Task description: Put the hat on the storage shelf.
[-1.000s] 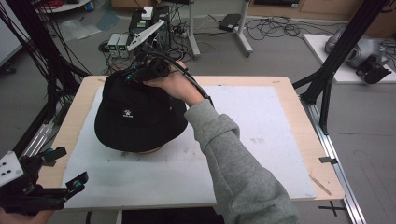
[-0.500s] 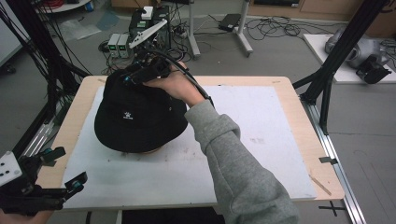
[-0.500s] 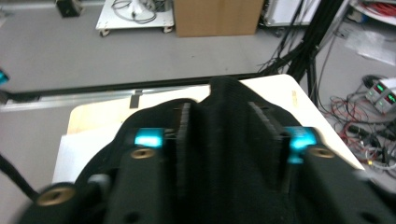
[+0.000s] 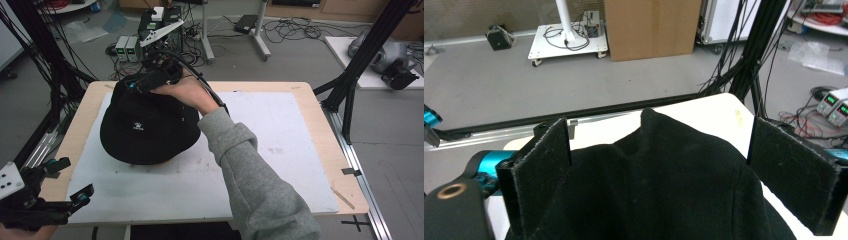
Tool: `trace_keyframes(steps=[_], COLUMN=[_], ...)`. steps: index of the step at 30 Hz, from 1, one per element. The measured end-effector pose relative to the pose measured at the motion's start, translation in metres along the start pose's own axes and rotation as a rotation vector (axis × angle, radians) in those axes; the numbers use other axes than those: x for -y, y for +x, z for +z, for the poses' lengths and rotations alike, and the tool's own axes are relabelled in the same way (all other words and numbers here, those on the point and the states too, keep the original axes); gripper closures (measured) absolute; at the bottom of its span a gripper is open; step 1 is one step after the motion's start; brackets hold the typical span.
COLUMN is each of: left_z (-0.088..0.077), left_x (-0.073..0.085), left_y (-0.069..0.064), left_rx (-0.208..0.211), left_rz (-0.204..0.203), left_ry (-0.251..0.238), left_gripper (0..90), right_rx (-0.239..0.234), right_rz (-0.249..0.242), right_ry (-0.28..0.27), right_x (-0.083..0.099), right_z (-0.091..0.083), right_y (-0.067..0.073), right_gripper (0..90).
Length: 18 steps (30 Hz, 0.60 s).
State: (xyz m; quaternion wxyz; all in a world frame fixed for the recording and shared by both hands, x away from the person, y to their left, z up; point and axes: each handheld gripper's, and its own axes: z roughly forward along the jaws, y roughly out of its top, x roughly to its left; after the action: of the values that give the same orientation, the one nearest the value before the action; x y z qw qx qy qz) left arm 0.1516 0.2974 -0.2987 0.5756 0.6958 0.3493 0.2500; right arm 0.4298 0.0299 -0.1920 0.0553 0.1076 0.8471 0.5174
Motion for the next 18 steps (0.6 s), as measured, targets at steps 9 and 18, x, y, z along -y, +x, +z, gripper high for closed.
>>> trace_keyframes(steps=[9, 18], left_z=[-0.001, 0.002], left_x=[-0.001, -0.003], left_y=[-0.001, -0.001], left_rx=[0.000, 0.006], left_rz=[0.001, 0.007], left_ry=[-0.004, -0.007], left_gripper=[1.7, 1.7], right_rx=[0.032, 0.048], right_rz=[0.005, 0.026], right_ry=[-0.002, -0.042], right_x=[0.001, 0.012], right_z=[-0.006, -0.030], right_y=[0.001, -0.002], right_gripper=[9.9, 9.9])
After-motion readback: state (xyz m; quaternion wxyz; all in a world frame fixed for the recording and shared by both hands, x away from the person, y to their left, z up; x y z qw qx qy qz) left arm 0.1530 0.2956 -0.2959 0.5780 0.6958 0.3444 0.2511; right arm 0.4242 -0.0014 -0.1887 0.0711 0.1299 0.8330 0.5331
